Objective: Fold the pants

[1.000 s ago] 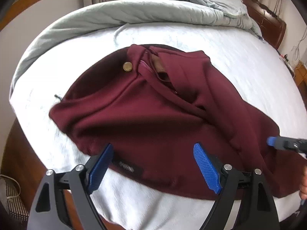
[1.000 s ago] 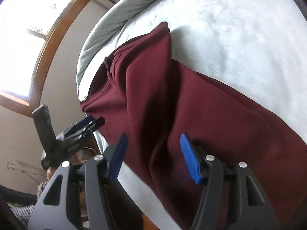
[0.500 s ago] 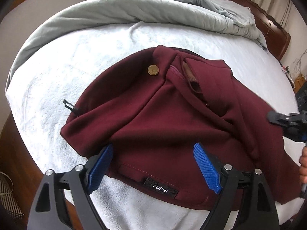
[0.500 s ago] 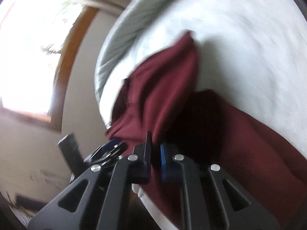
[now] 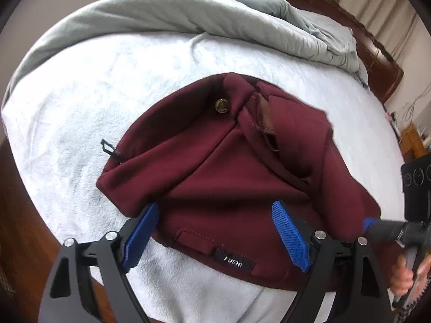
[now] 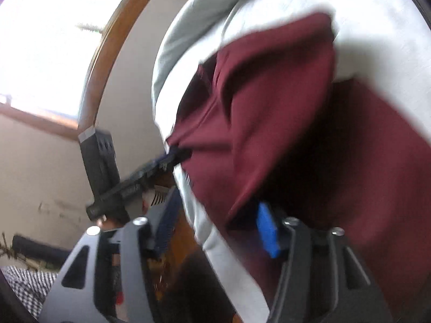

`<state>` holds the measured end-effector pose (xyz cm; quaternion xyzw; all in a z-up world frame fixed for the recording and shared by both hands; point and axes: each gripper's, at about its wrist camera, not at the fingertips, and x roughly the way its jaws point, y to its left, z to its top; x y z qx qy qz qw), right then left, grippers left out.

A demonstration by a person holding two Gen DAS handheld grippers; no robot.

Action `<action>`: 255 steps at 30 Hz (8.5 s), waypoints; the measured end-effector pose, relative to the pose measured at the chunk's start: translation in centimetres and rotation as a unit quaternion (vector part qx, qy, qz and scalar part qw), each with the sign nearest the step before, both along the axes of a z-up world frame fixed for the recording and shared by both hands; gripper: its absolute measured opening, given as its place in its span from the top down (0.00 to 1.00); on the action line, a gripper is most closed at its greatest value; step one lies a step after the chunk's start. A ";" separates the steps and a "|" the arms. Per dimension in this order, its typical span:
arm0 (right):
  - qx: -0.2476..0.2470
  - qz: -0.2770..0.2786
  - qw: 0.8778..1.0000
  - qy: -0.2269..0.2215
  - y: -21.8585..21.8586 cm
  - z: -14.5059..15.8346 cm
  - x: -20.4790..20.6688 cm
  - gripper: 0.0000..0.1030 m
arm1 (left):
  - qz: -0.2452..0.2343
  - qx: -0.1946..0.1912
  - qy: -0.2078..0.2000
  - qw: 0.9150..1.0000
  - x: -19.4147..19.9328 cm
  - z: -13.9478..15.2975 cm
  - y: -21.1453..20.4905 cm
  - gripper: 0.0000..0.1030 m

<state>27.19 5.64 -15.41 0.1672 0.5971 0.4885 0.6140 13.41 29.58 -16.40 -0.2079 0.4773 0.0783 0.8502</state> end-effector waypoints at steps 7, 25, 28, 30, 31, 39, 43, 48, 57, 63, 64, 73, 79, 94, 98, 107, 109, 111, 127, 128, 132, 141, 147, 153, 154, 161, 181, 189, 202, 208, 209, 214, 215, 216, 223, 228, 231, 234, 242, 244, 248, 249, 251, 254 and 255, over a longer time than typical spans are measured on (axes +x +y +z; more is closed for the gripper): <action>-0.027 -0.084 0.996 0.026 -2.9 -0.6 6.8 0.40 | -0.008 0.001 0.004 1.000 0.5 -0.4 0.1 0.16; 0.146 -0.056 0.988 -0.018 2.0 4.7 6.3 0.88 | -0.029 0.042 0.026 0.998 0.9 1.2 -1.5 0.16; 0.124 0.013 0.991 -0.047 5.0 6.0 3.5 0.86 | -0.026 0.059 0.026 0.998 0.0 2.0 -1.7 0.13; 0.104 0.045 0.992 -0.051 6.8 5.6 1.9 0.84 | -0.020 0.061 0.025 0.998 -1.0 2.4 -1.3 0.10; 0.096 0.053 0.993 -0.050 7.6 5.3 1.5 0.84 | -0.017 0.059 0.026 0.998 -1.6 2.5 -1.0 0.10; 0.036 0.099 0.994 -0.017 9.6 2.2 -1.7 0.72 | -0.008 -0.063 -0.016 0.998 -5.2 2.0 2.1 0.10; 0.064 0.058 0.996 -0.006 6.4 3.2 -2.0 0.36 | -0.008 -0.108 -0.034 0.994 -5.2 1.7 2.2 0.10; 0.074 0.025 0.997 -0.003 2.0 3.9 -2.7 0.35 | -0.017 -0.174 -0.063 0.983 -4.1 2.6 1.6 0.09; 0.009 -0.046 0.999 -0.021 -8.5 3.5 -5.3 0.35 | 0.061 -0.144 -0.011 0.988 -1.8 0.3 2.3 0.11; -0.100 -0.121 0.988 -0.006 -17.9 0.6 -8.3 0.35 | 0.067 -0.052 0.065 0.994 1.4 -3.9 2.1 0.14; -0.106 -0.131 0.986 -0.001 -19.0 0.3 -8.7 0.35 | 0.068 -0.039 0.066 0.995 1.5 -3.5 1.8 0.14; -0.079 -0.265 0.960 0.041 -30.0 -0.5 -13.3 0.36 | -0.001 0.022 -0.004 1.000 -0.9 3.0 -8.8 0.16; -0.092 -0.354 0.928 0.064 -38.6 -1.0 -16.1 0.34 | -0.153 -0.031 -0.041 0.987 2.9 3.2 -20.5 0.15; -0.141 -0.462 0.874 0.056 -48.0 -4.0 -19.4 0.30 | -0.250 0.108 0.039 0.961 4.8 -3.5 -33.8 0.04; -0.094 -0.507 0.855 0.047 -49.1 -4.9 -18.1 0.28 | -0.247 0.089 0.038 0.964 4.5 -3.1 -33.1 0.04; -0.018 -0.569 0.821 0.047 -52.7 -6.2 -18.9 0.67 | -0.222 0.065 0.045 0.972 5.3 -3.2 -33.1 0.04; -0.006 -0.564 0.825 0.045 -52.8 -6.1 -18.5 0.80 | -0.222 0.071 0.046 0.971 5.5 -3.4 -33.5 0.04; -0.009 -0.547 0.837 0.022 -52.5 -4.8 -18.1 0.84 | -0.223 0.075 0.048 0.971 5.6 -3.5 -33.8 0.04; -0.116 -0.566 0.816 -0.016 -58.8 -1.7 -20.8 0.88 | -0.246 0.020 0.022 0.969 6.4 -2.1 -36.0 0.04; -0.145 -0.556 0.818 -0.004 -58.5 -2.9 -20.6 0.87 | -0.246 0.022 0.037 0.968 6.3 -3.3 -36.1 0.04; -0.117 -0.566 0.816 0.023 -59.3 -4.0 -21.1 0.76 | -0.276 0.073 0.027 0.958 5.4 -3.9 -37.5 0.04; -0.097 -0.596 0.797 0.019 -61.8 -2.0 -23.1 0.44 | -0.274 0.027 0.023 0.961 4.6 -2.4 -37.8 0.04; -0.040 -0.598 0.799 0.057 -62.4 -3.7 -21.4 0.77 | -0.275 0.031 0.038 0.960 4.3 -3.1 -37.9 0.04; -0.007 -0.506 0.854 -0.124 -57.5 4.9 -19.3 0.84 | -0.284 0.054 0.034 0.957 3.8 -3.5 -38.0 0.04; -0.011 -0.483 0.863 -0.146 -56.4 5.9 -19.1 0.84 | -0.283 0.058 0.035 0.957 3.8 -3.6 -38.2 0.04; -0.157 -0.525 0.831 -0.100 -59.3 4.0 -18.6 0.78 | -0.283 0.052 0.038 0.957 3.8 -3.4 -38.0 0.04; -0.167 -0.581 0.797 0.001 -63.8 0.1 -23.1 0.81 | -0.278 0.033 0.055 0.959 4.4 -3.3 -38.3 0.04; -0.154 -0.545 0.816 -0.115 -62.0 5.2 -21.5 0.88 | -0.293 0.036 0.054 0.954 4.2 -3.2 -39.5 0.04; -0.158 -0.573 0.804 0.007 -65.7 -1.7 -21.4 0.78 | -0.305 0.051 0.054 0.949 4.0 -3.3 -40.7 0.04; -0.136 -0.567 0.813 -0.006 -64.8 0.2 -23.3 0.45 | -0.305 0.040 0.057 0.950 4.1 -3.3 -40.9 0.04; -0.124 -0.564 0.817 0.002 -64.5 0.0 -23.5 0.43 | -0.304 0.038 0.057 0.950 4.0 -3.3 -41.0 0.04; -0.093 -0.558 0.824 0.041 -63.3 -1.9 -23.2 0.42 | -0.301 0.034 0.058 0.951 3.9 -3.2 -41.0 0.04; -0.092 -0.560 0.822 0.045 -63.3 -2.3 -23.1 0.42 | -0.301 0.035 0.058 0.951 3.8 -3.2 -41.0 0.04; -0.083 -0.564 0.820 0.050 -63.4 -2.9 -22.6 0.42 | -0.301 0.036 0.058 0.951 3.8 -3.1 -40.9 0.04; -0.037 -0.592 0.804 0.047 -64.0 -4.2 -19.9 0.58 | -0.280 0.030 0.062 0.958 3.8 -3.1 -39.9 0.04; 0.026 -0.573 0.818 -0.032 -63.8 0.2 -20.0 0.86 | -0.273 0.033 0.060 0.960 3.7 -2.8 -39.1 0.04; 0.030 -0.563 0.821 -0.091 -62.9 2.8 -21.7 0.87 | -0.261 0.031 0.056 0.963 3.8 -2.8 -38.6 0.04; -0.030 -0.587 0.809 -0.010 -64.1 -0.9 -21.9 0.87 | -0.256 0.035 0.062 0.964 3.9 -3.4 -38.2 0.04; -0.081 -0.598 0.796 0.051 -64.0 -2.7 -21.7 0.86 | -0.280 0.046 0.053 0.958 3.4 -3.4 -38.1 0.04; -0.092 -0.597 0.797 0.026 -63.2 -0.5 -21.4 0.86 | -0.268 0.028 0.054 0.962 3.5 -2.9 -37.3 0.04; -0.121 -0.578 0.806 -0.040 -59.4 4.8 -20.6 0.86 | -0.235 0.008 0.032 0.971 3.3 -1.2 -34.5 0.04; -0.128 -0.570 0.810 -0.054 -58.1 5.7 -20.2 0.86 | -0.226 0.006 0.029 0.974 3.2 -0.9 -33.7 0.04; -0.141 -0.543 0.823 -0.086 -54.3 8.1 -18.7 0.85 | -0.209 0.000 0.024 0.978 2.9 -0.6 -32.2 0.04; -0.156 -0.505 0.839 -0.126 -48.7 10.7 -16.9 0.84 | -0.186 -0.014 0.020 0.982 2.6 -0.4 -30.3 0.04; -0.159 -0.490 0.846 -0.136 -46.5 11.4 -16.2 0.84 | -0.182 -0.017 0.020 0.983 2.4 -0.4 -29.8 0.04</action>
